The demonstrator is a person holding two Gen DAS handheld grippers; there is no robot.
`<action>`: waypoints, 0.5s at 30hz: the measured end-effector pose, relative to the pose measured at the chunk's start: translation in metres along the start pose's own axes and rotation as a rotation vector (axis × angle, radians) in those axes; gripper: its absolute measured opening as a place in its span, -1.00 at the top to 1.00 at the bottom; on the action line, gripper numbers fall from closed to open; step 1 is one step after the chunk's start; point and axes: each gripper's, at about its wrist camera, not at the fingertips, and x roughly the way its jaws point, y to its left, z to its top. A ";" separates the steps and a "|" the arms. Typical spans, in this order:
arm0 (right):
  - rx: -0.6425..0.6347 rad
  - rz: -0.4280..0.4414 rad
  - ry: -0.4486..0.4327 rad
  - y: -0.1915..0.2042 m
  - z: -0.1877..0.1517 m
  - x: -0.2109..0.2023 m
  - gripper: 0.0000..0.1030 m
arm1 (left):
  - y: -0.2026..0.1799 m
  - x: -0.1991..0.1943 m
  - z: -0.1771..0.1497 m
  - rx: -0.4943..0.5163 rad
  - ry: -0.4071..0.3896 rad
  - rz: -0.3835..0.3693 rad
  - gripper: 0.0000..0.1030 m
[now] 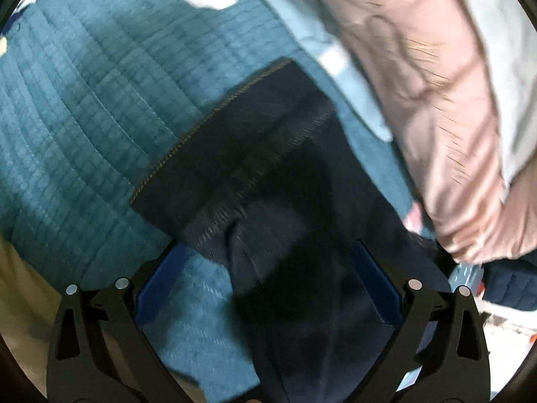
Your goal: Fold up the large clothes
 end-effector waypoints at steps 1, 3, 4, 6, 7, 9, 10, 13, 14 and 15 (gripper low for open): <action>-0.002 -0.002 0.001 -0.001 0.000 0.001 -0.86 | 0.001 -0.001 0.000 -0.009 -0.023 -0.001 -0.89; -0.004 -0.004 0.001 -0.002 0.000 0.002 -0.86 | -0.005 0.000 -0.002 0.008 -0.059 0.027 -0.84; -0.007 -0.006 0.001 -0.001 0.000 0.002 -0.86 | -0.009 0.001 -0.004 0.032 -0.069 0.054 -0.81; -0.010 -0.008 0.000 -0.001 0.000 0.002 -0.86 | -0.021 0.000 -0.005 0.071 -0.107 0.102 -0.62; -0.008 -0.007 0.000 -0.001 0.001 0.002 -0.86 | -0.024 -0.003 -0.007 0.094 -0.131 0.115 -0.46; -0.011 -0.004 0.002 0.000 0.001 0.002 -0.86 | -0.030 -0.007 -0.010 0.146 -0.169 0.131 -0.10; -0.016 -0.006 0.003 0.001 0.001 0.002 -0.86 | -0.032 -0.009 -0.011 0.163 -0.179 0.125 0.01; -0.033 -0.009 0.005 0.006 0.001 0.002 -0.86 | -0.037 -0.015 -0.013 0.197 -0.218 0.131 0.46; -0.035 -0.008 0.007 0.008 0.001 0.003 -0.86 | -0.037 -0.018 -0.015 0.204 -0.228 0.121 0.50; -0.038 0.000 0.008 0.010 0.002 0.003 -0.86 | -0.037 -0.023 -0.017 0.212 -0.238 0.104 0.55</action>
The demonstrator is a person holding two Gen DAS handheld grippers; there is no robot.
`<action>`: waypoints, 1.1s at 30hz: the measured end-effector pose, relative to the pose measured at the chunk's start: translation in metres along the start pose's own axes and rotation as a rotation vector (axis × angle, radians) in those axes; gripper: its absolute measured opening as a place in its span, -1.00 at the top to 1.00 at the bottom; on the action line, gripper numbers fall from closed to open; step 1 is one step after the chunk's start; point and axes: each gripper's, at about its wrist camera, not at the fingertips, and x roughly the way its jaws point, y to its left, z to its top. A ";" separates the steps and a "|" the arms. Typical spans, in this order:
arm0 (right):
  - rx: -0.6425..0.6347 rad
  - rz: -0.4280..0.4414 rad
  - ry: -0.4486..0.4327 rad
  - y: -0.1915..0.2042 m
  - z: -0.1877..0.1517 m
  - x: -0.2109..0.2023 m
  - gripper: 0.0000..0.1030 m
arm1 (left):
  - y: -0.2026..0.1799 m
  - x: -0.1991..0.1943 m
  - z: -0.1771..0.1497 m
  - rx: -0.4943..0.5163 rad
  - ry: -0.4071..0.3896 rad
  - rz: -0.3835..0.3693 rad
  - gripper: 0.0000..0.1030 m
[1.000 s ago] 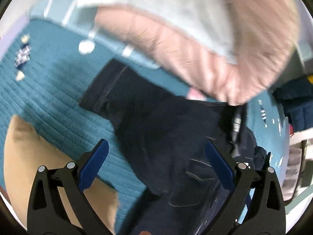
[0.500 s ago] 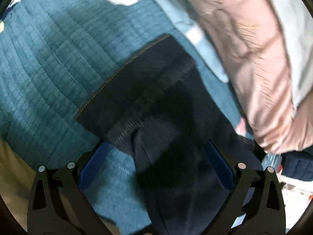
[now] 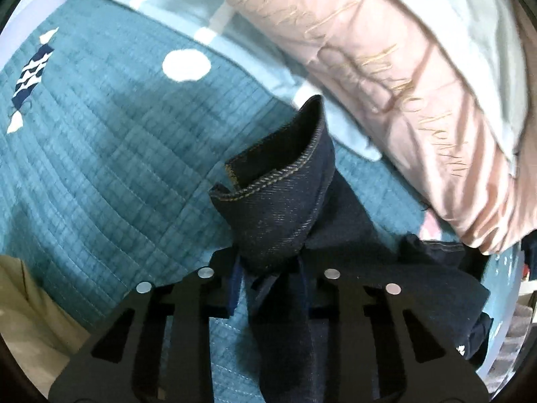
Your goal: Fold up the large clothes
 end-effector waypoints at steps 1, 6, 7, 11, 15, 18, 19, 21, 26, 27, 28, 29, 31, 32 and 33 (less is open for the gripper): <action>-0.005 0.012 -0.005 0.002 0.001 0.000 -0.86 | -0.003 -0.012 0.000 -0.007 -0.018 -0.019 0.58; -0.028 0.077 -0.042 0.015 0.009 0.004 -0.86 | 0.012 -0.092 -0.004 0.022 -0.187 -0.147 0.62; -0.031 0.105 -0.045 0.021 0.013 0.008 -0.79 | 0.015 -0.113 -0.009 0.030 -0.223 -0.171 0.63; -0.020 0.255 0.001 0.048 0.026 0.029 0.14 | 0.030 -0.180 -0.036 0.096 -0.342 -0.244 0.64; -0.025 0.408 0.061 0.082 0.032 0.054 0.46 | 0.011 -0.233 -0.057 0.178 -0.400 -0.309 0.64; -0.044 0.421 0.133 0.103 0.031 0.079 0.67 | -0.011 -0.244 -0.071 0.225 -0.398 -0.358 0.64; -0.024 0.430 0.149 0.102 0.032 0.086 0.67 | -0.022 -0.245 -0.078 0.246 -0.373 -0.375 0.64; 0.036 0.498 0.185 0.091 0.037 0.093 0.68 | -0.041 -0.238 -0.095 0.279 -0.373 -0.386 0.64; 0.102 0.585 0.114 0.036 0.037 0.052 0.64 | -0.104 -0.230 -0.131 0.358 -0.353 -0.435 0.64; 0.111 0.581 0.095 0.022 0.034 0.043 0.64 | -0.118 -0.224 -0.137 0.363 -0.341 -0.440 0.64; 0.126 0.560 0.069 -0.002 0.030 0.030 0.64 | -0.130 -0.216 -0.142 0.366 -0.327 -0.442 0.64; 0.137 0.535 0.049 -0.025 0.024 0.018 0.64 | -0.140 -0.209 -0.148 0.361 -0.316 -0.444 0.64; 0.148 0.498 0.024 -0.065 0.013 -0.001 0.64 | -0.171 -0.189 -0.164 0.343 -0.300 -0.448 0.64; 0.152 0.463 0.019 -0.085 0.006 -0.010 0.64 | -0.186 -0.177 -0.171 0.332 -0.291 -0.436 0.64; 0.158 0.409 0.020 -0.112 -0.003 -0.017 0.63 | -0.197 -0.165 -0.176 0.319 -0.281 -0.434 0.64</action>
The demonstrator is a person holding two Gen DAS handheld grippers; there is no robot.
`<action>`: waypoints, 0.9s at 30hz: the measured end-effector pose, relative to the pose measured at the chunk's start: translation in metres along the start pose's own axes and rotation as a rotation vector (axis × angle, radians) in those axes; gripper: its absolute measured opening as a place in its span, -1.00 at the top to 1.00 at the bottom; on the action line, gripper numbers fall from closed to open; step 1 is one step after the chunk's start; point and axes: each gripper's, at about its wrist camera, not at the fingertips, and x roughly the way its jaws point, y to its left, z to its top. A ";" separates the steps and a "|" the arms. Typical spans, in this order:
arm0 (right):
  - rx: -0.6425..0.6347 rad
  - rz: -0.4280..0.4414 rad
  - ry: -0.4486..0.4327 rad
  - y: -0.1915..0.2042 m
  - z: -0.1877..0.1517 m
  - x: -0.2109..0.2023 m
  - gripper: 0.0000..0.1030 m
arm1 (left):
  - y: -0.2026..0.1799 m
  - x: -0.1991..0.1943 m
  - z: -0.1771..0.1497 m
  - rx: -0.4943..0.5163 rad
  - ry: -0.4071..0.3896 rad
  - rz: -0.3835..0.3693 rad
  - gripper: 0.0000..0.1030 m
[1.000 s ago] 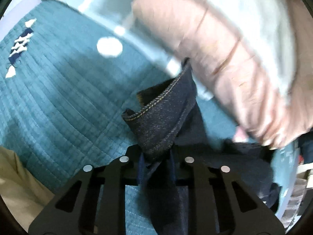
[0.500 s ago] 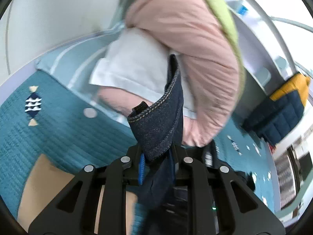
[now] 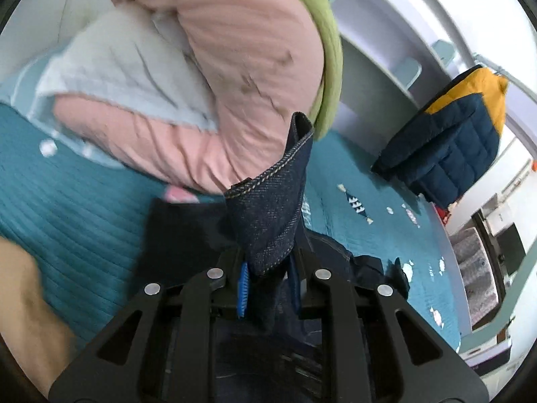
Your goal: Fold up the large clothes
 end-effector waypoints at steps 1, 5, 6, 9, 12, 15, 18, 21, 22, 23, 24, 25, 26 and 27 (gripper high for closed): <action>0.010 -0.035 -0.001 -0.020 -0.003 -0.009 0.63 | -0.008 0.013 -0.007 -0.005 0.005 0.006 0.64; 0.109 -0.183 -0.011 -0.105 -0.023 -0.048 0.63 | -0.043 0.072 -0.044 0.022 0.048 0.076 0.63; 0.131 -0.204 -0.015 -0.116 -0.032 -0.056 0.62 | -0.050 0.088 -0.054 0.045 0.064 0.102 0.62; 0.201 -0.221 -0.049 -0.154 -0.046 -0.088 0.67 | -0.065 0.127 -0.079 0.074 0.122 0.137 0.58; 0.215 -0.251 -0.083 -0.170 -0.057 -0.116 0.59 | -0.082 0.162 -0.105 0.107 0.216 0.166 0.46; 0.233 -0.248 -0.146 -0.181 -0.057 -0.143 0.44 | -0.096 0.178 -0.123 0.139 0.253 0.181 0.02; 0.262 -0.270 -0.200 -0.194 -0.051 -0.158 0.31 | -0.106 0.183 -0.132 0.152 0.233 0.192 -0.25; 0.325 -0.340 -0.246 -0.222 -0.033 -0.172 0.04 | -0.117 0.184 -0.135 0.149 0.239 0.126 -0.26; 0.336 -0.353 -0.257 -0.229 -0.027 -0.177 0.02 | -0.125 0.182 -0.137 0.165 0.227 0.115 -0.27; 0.343 -0.382 -0.269 -0.236 -0.013 -0.179 -0.04 | -0.134 0.180 -0.139 0.194 0.212 0.107 -0.29; 0.345 -0.407 -0.276 -0.239 -0.006 -0.181 -0.07 | -0.141 0.179 -0.141 0.222 0.212 0.092 -0.31; 0.347 -0.449 -0.275 -0.245 0.008 -0.181 -0.13 | -0.149 0.183 -0.145 0.255 0.222 0.080 -0.31; 0.356 -0.480 -0.283 -0.250 0.025 -0.182 -0.13 | -0.158 0.188 -0.149 0.291 0.235 0.086 -0.31; 0.363 -0.503 -0.281 -0.253 0.035 -0.181 -0.15 | -0.165 0.191 -0.153 0.321 0.246 0.088 -0.31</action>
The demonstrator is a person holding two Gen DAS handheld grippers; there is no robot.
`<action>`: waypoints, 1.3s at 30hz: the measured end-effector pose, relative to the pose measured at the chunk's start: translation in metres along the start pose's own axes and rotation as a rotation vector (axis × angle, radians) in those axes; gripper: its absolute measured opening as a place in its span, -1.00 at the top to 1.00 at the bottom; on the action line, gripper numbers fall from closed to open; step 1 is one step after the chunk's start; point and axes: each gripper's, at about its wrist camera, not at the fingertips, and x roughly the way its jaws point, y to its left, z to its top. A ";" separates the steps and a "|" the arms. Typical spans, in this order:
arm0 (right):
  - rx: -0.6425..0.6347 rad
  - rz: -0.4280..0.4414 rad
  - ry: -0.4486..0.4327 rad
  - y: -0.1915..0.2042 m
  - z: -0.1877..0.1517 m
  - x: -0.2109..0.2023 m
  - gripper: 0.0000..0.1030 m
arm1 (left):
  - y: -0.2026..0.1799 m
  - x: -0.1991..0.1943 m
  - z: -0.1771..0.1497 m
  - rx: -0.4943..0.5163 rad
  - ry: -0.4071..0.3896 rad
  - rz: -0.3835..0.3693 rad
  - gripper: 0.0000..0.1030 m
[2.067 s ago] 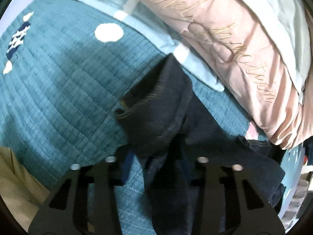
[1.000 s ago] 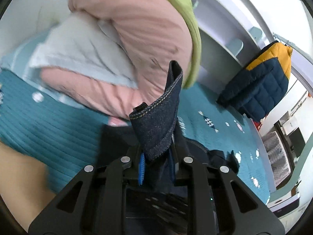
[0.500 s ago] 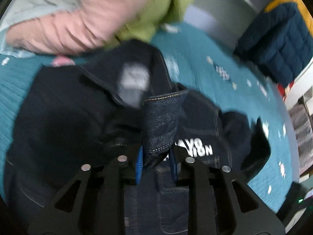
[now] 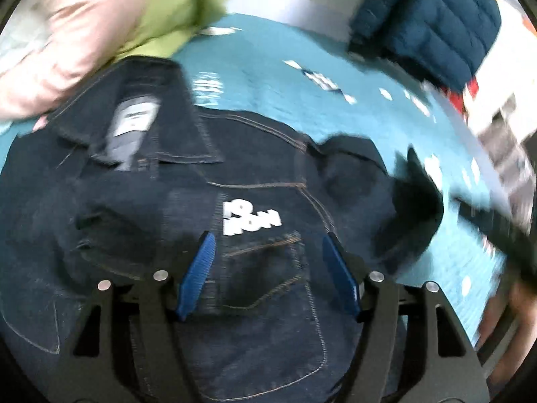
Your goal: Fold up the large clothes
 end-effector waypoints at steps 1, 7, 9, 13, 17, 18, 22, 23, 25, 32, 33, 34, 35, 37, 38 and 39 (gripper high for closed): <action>-0.012 -0.065 0.020 0.008 0.015 0.010 -0.26 | -0.010 0.007 -0.001 0.043 0.018 0.006 -0.31; -0.160 -0.277 0.177 0.032 0.041 0.071 -0.30 | -0.049 0.056 -0.017 0.215 0.145 0.088 -0.30; -0.210 -0.371 0.236 0.024 0.033 0.090 -0.29 | -0.051 0.062 -0.018 0.210 0.150 0.100 -0.30; -0.140 -0.362 0.219 -0.012 0.020 0.077 -0.04 | -0.047 0.063 -0.017 0.202 0.153 0.090 -0.30; 0.002 -0.290 0.147 -0.062 -0.006 0.027 0.02 | -0.038 0.061 -0.012 0.174 0.164 0.050 -0.34; 0.059 -0.268 0.145 -0.079 -0.016 0.017 0.02 | -0.036 0.059 -0.011 0.165 0.163 0.043 -0.34; 0.269 -0.138 0.113 -0.126 -0.045 -0.004 -0.04 | -0.034 0.053 -0.012 0.135 0.171 0.025 -0.34; 0.335 -0.060 0.075 -0.137 -0.051 -0.008 -0.04 | -0.033 0.049 -0.013 0.124 0.171 0.007 -0.34; 0.451 0.057 0.051 -0.155 -0.057 -0.005 -0.07 | -0.031 0.037 -0.016 0.099 0.163 -0.044 -0.34; 0.597 0.104 0.023 -0.180 -0.057 0.020 0.64 | 0.012 -0.025 -0.011 -0.005 0.066 -0.134 -0.37; 0.599 0.146 -0.001 -0.178 -0.053 0.019 0.86 | 0.028 -0.036 -0.011 -0.026 0.045 -0.113 -0.41; 0.588 0.146 -0.029 -0.173 -0.046 0.014 0.87 | 0.047 -0.045 -0.011 -0.052 0.030 -0.085 -0.41; 0.539 0.144 -0.071 -0.164 -0.038 0.004 0.88 | 0.063 -0.051 -0.010 -0.072 0.021 -0.064 -0.41; 0.407 0.137 -0.151 -0.133 -0.024 -0.017 0.88 | 0.103 -0.064 -0.010 -0.130 0.007 -0.007 -0.42; 0.339 0.144 -0.183 -0.112 -0.016 -0.028 0.88 | 0.127 -0.069 -0.010 -0.169 0.010 0.031 -0.42; 0.269 0.164 -0.214 -0.088 -0.008 -0.038 0.88 | 0.143 -0.071 -0.010 -0.194 0.015 0.054 -0.42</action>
